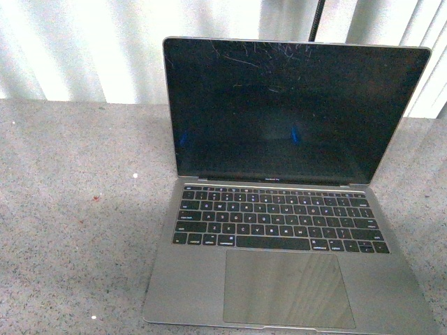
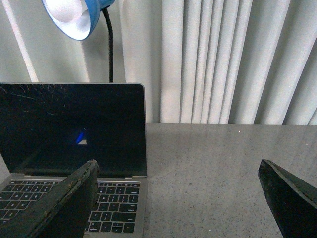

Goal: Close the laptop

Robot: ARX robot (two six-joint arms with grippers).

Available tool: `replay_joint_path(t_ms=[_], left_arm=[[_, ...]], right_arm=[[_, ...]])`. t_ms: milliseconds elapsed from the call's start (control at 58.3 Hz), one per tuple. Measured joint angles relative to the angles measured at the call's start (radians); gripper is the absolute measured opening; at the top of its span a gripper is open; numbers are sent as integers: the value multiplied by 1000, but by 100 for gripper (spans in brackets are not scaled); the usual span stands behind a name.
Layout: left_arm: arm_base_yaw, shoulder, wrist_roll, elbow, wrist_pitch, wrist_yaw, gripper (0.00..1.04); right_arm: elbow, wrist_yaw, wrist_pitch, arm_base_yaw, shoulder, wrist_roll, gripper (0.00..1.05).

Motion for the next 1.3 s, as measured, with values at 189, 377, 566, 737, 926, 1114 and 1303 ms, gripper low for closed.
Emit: replay_joint_path(t_ms=[189,377,566,737,926,1114,1303], left_arm=[[0,0,0,0,0,0,98],[0,0,0,0,0,0,98],[0,0,0,0,0,0,98],[0,0,0,0,0,0,98],[0,0,0,0,0,0,98],[0,0,0,0,0,0,98],[-43,192,-210,63,-106,-149,98]], right_arm=[[0,0,0,0,0,0,97],[0,0,0,0,0,0,97],[0,0,0,0,0,0,97],[0,0,0,0,0,0,97],[0,0,0,0,0,0,97],[0,0,0,0,0,0,97],[71,-117,-169,-38,91,63,97]])
